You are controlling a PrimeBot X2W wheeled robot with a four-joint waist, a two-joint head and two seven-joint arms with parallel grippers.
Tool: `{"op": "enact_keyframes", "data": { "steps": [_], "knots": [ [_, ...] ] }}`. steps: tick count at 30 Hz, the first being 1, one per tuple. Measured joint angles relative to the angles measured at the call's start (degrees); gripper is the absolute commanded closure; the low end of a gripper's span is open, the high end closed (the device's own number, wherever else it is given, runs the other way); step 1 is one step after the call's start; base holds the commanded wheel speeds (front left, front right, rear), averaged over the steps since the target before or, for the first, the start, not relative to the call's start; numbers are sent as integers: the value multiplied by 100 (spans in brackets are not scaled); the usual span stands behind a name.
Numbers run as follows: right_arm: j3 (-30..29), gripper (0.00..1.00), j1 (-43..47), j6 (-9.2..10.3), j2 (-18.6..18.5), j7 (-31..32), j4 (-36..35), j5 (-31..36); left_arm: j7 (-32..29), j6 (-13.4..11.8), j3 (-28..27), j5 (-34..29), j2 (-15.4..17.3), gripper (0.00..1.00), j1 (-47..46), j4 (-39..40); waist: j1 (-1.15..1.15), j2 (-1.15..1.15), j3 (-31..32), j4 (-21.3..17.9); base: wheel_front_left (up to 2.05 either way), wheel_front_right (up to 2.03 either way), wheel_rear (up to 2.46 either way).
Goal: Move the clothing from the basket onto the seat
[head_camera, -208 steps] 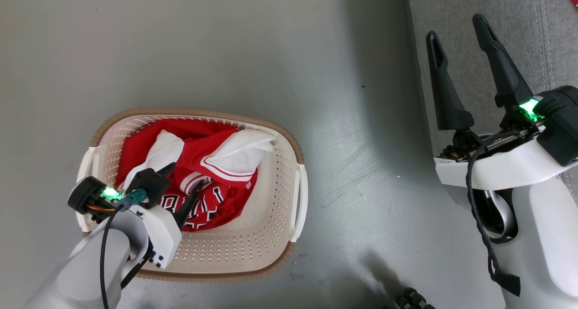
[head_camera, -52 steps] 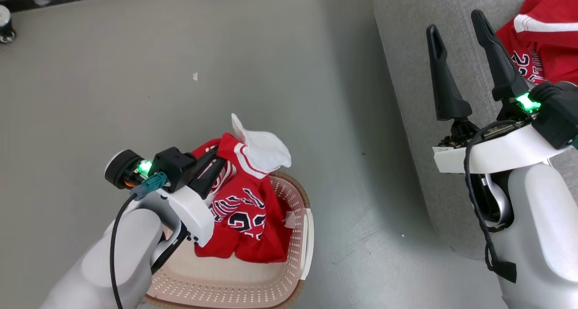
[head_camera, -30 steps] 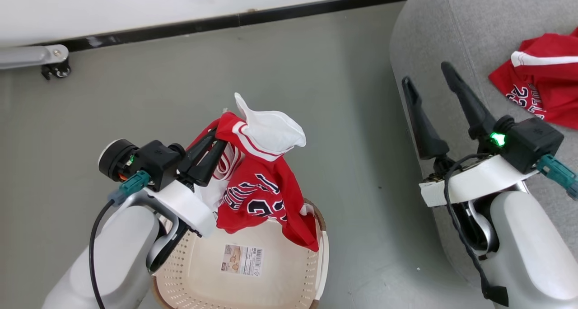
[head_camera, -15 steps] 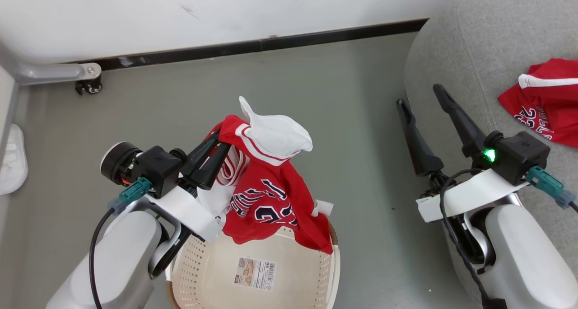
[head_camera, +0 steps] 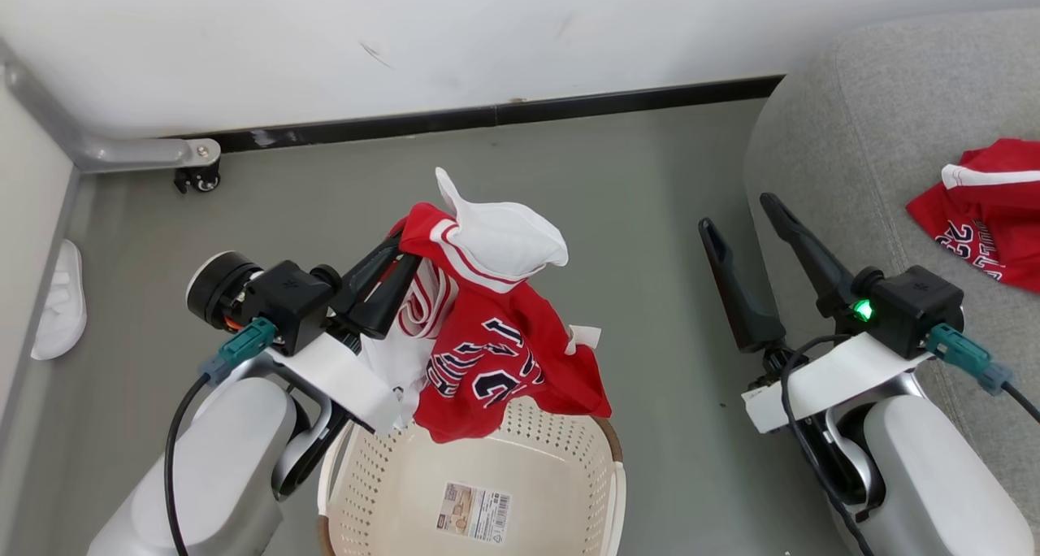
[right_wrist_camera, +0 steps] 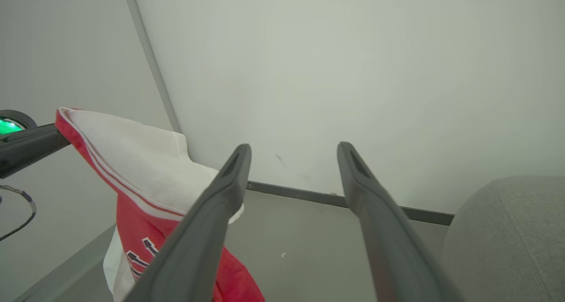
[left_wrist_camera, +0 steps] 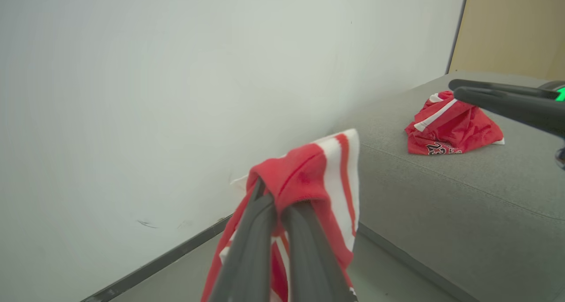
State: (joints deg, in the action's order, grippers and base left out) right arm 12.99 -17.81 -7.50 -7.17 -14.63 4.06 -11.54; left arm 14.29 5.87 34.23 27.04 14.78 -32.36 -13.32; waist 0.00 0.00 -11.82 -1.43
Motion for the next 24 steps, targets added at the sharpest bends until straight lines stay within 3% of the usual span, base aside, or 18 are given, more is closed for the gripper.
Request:
{"op": "enact_keyframes", "data": {
  "steps": [9,24],
  "knots": [
    [249,0,14,0,-89,0,80,-97,-115,0,22,107,-35,100,-4,-3,0,0,184,60,0,0,0],
    [1806,0,87,0,-113,0,865,-559,-316,34,190,265,-199,100,-309,29,0,0,313,275,0,0,0]
  ]
}}
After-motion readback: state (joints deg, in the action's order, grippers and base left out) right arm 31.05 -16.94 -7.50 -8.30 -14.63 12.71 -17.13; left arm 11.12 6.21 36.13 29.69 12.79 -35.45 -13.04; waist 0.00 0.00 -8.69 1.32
